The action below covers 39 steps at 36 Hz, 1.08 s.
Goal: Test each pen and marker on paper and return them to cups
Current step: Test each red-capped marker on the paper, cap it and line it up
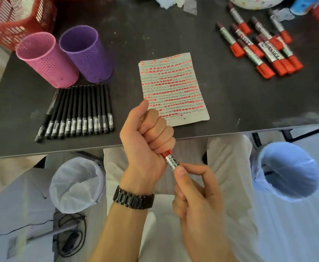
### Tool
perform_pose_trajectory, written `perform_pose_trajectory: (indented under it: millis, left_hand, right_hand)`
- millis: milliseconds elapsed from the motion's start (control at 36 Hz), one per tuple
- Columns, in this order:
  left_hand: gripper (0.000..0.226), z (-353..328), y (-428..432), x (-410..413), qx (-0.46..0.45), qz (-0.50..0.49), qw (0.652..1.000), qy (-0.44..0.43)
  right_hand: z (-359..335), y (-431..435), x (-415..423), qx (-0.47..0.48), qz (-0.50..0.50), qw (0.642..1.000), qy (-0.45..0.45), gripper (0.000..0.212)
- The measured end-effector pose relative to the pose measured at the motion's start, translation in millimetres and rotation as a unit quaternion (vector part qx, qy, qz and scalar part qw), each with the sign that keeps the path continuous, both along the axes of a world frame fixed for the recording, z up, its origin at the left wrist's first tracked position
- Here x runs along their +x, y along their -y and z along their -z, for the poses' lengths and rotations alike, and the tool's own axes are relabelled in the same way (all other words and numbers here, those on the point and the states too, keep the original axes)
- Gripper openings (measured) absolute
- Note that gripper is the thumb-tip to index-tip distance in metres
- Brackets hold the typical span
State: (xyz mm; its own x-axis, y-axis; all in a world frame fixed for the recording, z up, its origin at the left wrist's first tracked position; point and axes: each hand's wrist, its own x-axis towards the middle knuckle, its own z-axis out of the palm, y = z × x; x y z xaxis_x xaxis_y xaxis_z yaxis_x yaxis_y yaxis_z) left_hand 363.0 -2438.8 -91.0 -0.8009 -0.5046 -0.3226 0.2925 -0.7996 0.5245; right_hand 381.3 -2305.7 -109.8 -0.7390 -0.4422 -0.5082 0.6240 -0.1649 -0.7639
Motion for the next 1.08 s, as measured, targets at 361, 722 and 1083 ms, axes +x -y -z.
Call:
perform_pose_trajectory:
  millis: [361,722,1083]
  left_hand:
    - [0.031,-8,21,-12,-0.266,-0.006,0.962,0.063]
    - [0.044,45,71,-36,-0.774,0.025,0.536,0.336]
    - [0.047,57,68,-34,-0.776,0.073,0.508,0.367]
  right_hand:
    - [-9,3,-45,0.042,-0.122,0.980,-0.149,0.022]
    - [13,-10,-161,0.374,-0.016,0.780,-0.502,0.042]
    - [49,-2,-185,0.461,0.045,0.663,-0.588,0.025]
